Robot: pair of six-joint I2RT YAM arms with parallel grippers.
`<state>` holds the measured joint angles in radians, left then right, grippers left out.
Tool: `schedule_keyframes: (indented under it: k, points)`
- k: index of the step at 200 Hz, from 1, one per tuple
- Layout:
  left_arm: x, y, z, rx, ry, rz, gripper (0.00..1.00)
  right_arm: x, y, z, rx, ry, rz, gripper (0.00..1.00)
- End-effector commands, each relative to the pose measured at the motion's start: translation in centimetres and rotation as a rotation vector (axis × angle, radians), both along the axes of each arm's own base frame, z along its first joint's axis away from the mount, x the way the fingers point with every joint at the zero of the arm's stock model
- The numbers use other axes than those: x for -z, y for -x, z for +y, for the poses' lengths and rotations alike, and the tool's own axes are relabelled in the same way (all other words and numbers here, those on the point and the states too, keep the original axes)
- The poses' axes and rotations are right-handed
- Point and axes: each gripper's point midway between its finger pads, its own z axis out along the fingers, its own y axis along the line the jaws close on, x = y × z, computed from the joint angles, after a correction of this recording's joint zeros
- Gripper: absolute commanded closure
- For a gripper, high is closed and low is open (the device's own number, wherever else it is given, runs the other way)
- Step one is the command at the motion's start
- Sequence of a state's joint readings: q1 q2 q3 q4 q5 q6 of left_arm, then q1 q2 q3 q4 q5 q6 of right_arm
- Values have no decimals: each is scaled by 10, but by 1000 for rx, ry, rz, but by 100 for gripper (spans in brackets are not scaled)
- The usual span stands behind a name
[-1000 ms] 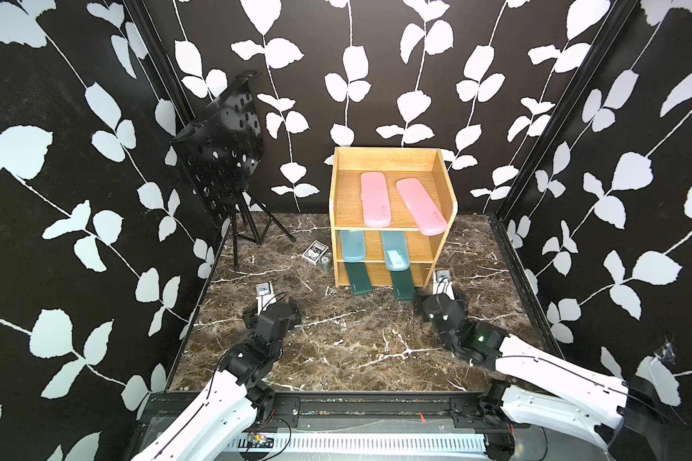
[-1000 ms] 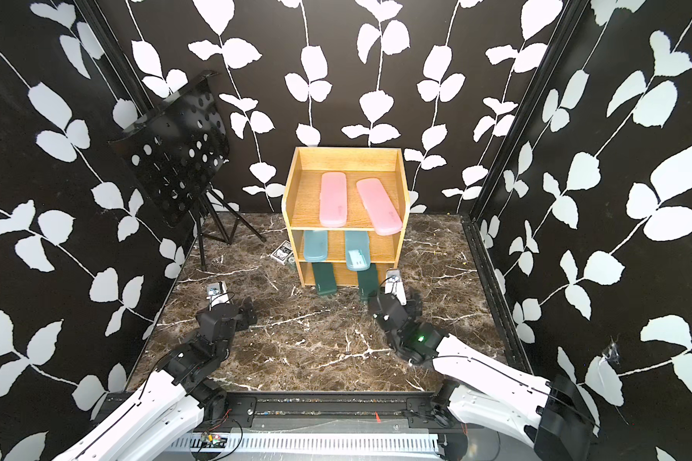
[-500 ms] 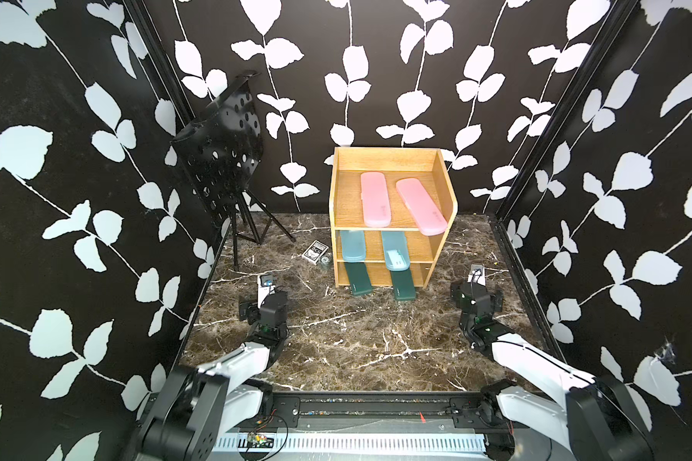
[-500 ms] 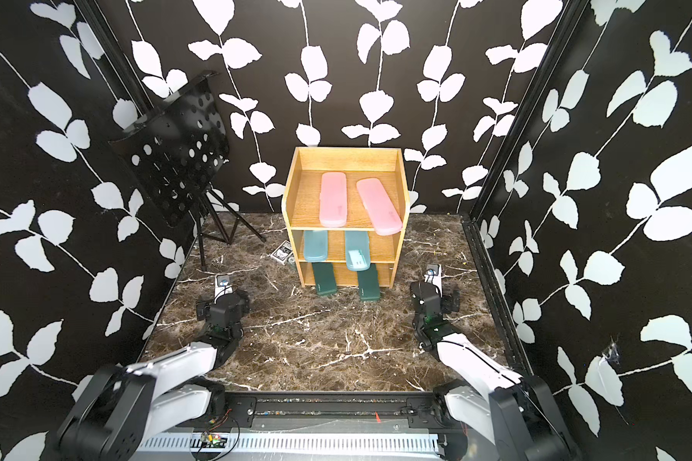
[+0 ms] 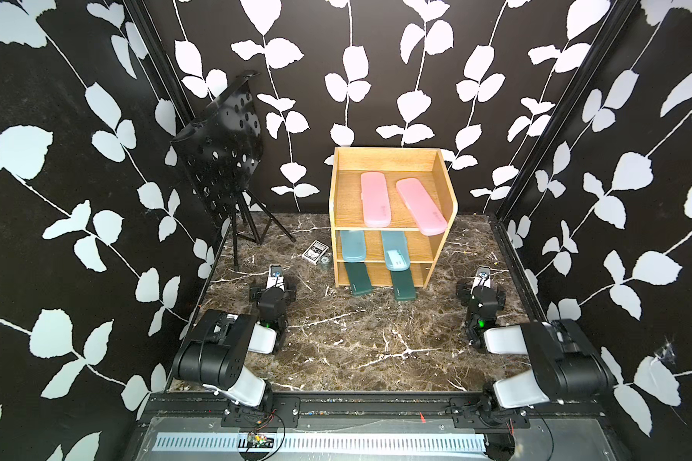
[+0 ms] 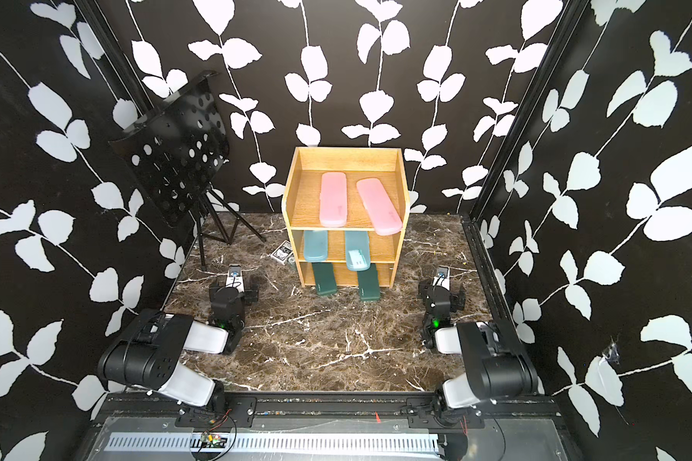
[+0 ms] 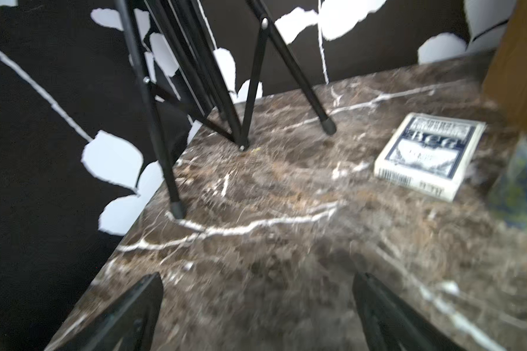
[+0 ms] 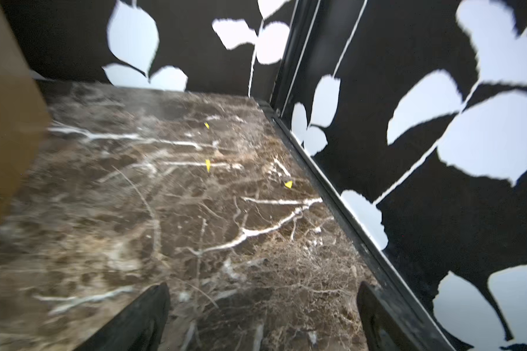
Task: Place the pencil cases on the shelf according to color
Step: Reset both arms
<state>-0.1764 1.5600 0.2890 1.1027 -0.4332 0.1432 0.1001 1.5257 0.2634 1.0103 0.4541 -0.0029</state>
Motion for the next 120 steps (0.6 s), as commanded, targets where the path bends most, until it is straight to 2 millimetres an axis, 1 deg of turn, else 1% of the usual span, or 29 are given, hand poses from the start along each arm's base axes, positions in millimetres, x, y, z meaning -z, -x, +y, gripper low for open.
schedule_keyframes:
  k: [1,10,20,31,45,120]
  points:
    - [4,-15,-5,57,35,54,1,-10,-24,14,-86,-68,2,1]
    - [1,-15,-5,57,43,47,1,-11,-32,17,-121,-85,12,1]
    - [1,-18,-5,58,34,28,1,-10,-31,14,-123,-97,7,0]
    - [5,-17,-3,54,48,70,1,-9,-31,14,-123,-102,16,0]
    - [3,-19,-1,50,58,52,1,-10,-31,14,-123,-99,10,1]
    - [4,-18,-1,52,61,60,1,-10,-31,16,-129,-98,14,1]
